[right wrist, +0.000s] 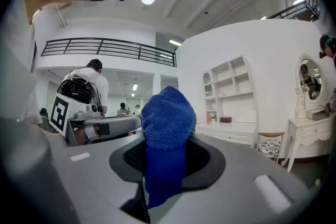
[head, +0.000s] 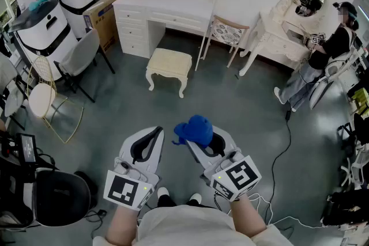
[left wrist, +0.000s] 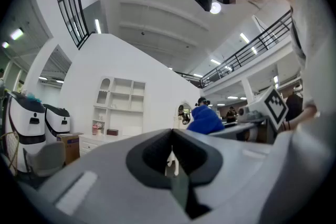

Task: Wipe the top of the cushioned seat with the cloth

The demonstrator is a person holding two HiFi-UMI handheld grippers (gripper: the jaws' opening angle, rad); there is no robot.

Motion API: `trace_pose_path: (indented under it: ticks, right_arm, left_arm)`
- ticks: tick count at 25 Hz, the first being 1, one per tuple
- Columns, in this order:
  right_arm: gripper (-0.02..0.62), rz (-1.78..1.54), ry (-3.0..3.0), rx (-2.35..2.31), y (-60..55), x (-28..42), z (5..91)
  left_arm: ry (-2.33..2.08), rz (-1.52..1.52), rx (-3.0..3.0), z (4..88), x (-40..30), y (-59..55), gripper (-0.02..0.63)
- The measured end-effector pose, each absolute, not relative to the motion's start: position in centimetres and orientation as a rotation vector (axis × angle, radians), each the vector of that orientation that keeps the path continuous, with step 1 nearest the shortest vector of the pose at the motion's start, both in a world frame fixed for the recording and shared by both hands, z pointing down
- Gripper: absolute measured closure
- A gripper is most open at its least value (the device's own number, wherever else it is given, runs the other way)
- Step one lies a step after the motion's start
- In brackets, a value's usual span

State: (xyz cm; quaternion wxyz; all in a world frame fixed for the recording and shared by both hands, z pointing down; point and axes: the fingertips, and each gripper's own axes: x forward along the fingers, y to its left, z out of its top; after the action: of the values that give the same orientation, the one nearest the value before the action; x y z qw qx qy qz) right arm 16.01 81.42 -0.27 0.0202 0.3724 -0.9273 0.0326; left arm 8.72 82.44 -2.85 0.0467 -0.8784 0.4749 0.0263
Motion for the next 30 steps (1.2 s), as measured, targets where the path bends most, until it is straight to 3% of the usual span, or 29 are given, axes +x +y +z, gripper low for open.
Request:
trace_pose_path:
  ticks: [30]
  right_arm:
    - [0.459, 0.168, -2.824, 1.258, 76.3, 11.0, 1.9]
  left_arm:
    - [1.370, 0.073, -2.754, -0.8, 4.0, 76.2, 0.606]
